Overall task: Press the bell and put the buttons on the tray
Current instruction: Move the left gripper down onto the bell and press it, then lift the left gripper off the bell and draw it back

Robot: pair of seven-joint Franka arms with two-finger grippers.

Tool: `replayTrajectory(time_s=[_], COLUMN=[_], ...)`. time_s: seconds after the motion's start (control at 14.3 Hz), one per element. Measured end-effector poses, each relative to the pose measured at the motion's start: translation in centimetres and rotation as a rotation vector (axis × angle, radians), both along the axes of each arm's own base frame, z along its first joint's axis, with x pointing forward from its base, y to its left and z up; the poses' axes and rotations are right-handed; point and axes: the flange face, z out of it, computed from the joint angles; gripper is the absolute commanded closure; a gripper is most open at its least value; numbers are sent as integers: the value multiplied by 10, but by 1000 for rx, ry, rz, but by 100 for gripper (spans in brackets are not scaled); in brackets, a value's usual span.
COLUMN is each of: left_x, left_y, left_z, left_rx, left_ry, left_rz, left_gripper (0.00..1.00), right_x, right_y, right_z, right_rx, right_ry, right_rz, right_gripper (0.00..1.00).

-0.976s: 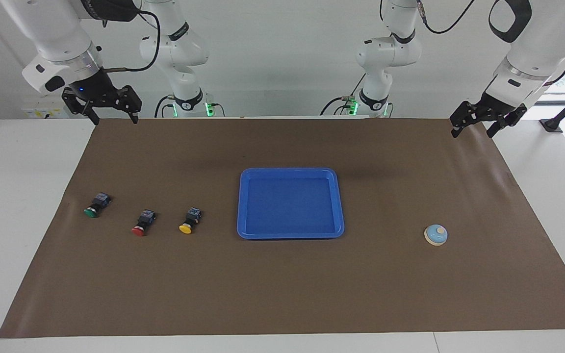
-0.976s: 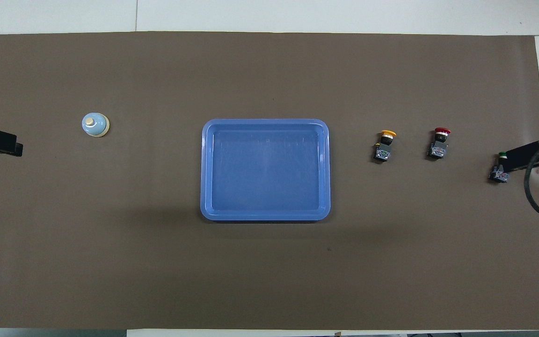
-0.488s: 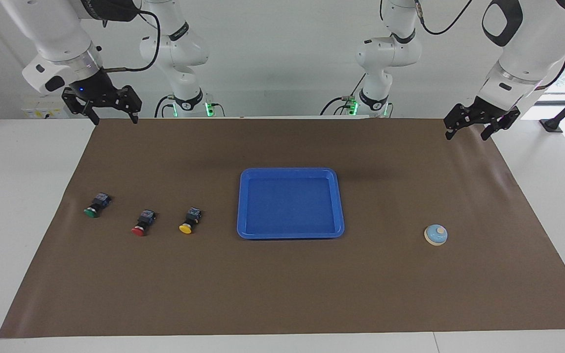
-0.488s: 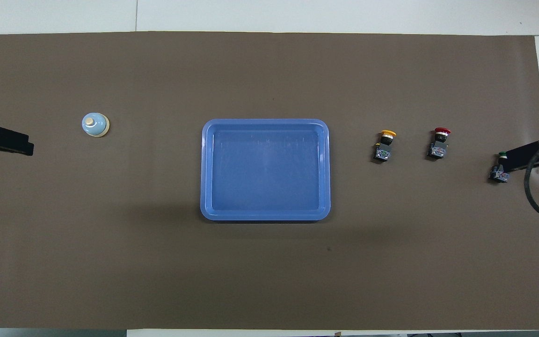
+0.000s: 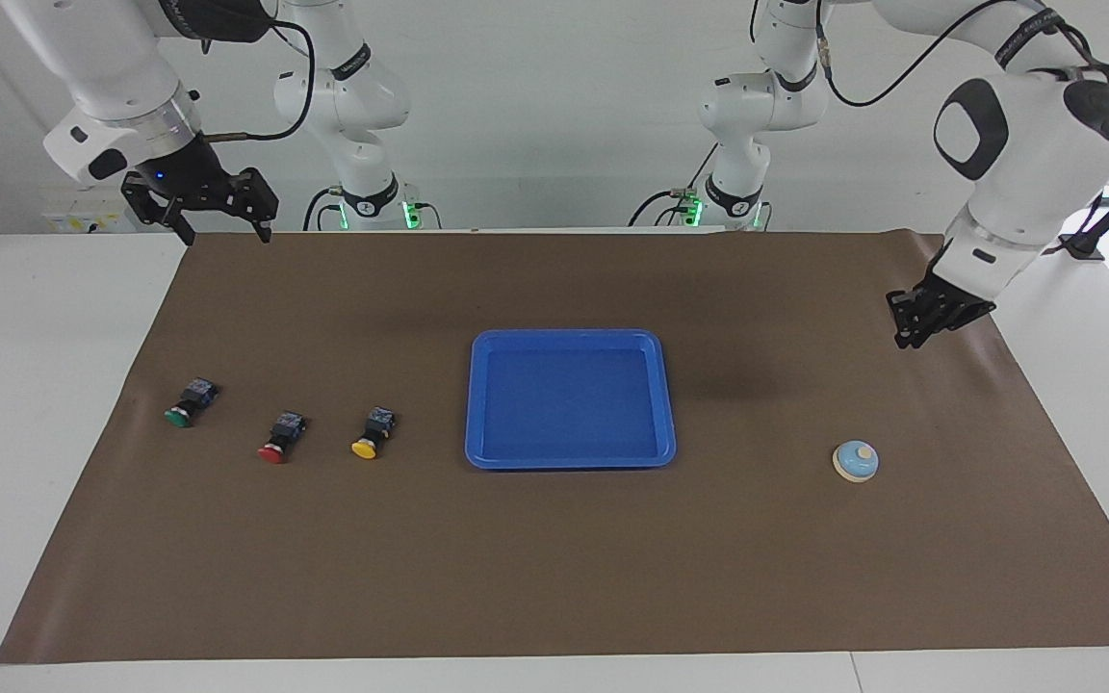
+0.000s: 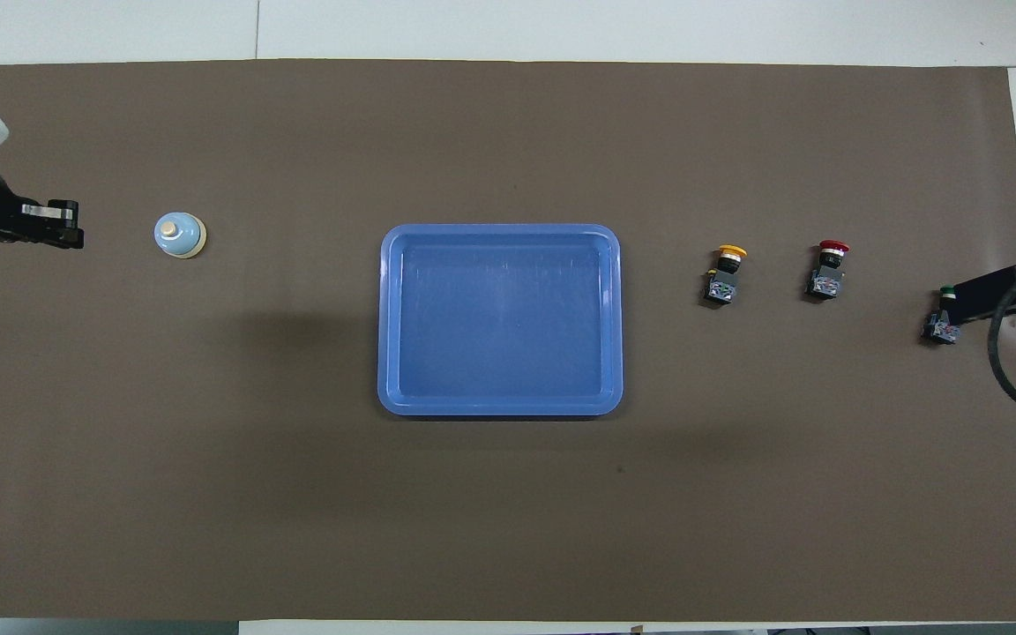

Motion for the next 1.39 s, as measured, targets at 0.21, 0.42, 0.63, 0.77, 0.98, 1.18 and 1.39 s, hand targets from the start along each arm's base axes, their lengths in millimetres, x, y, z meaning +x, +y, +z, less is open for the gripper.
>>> replayTrajectory(time_s=[0.21,0.42,0.63,0.77,0.98,1.18,1.39], left_x=[33,44,44,44,43,41,40], left_y=[11,10,6,2,0,1,0], left_z=[-68,-106,-128,-137,-143,-158,-166], left_rx=[0,-3,-6,-7,-8,-8,-9], left_ry=[-25,-34,-65,-64,-83,-91,-113], left_rz=[29,55,69,68,70,72,72], left_gripper=[100,100,100,100,100,100,100], right_x=[0,0,0,0,0,0,0], right_y=[0,0,0,0,0,0,0], right_z=[0,0,0,0,0,0,0], right_rx=[0,0,0,0,0,0,0], right_ry=[0,0,0,0,0,0,0], right_rz=[0,0,0,0,0,0,0], right_gripper=[0,0,0,0,0,0,0])
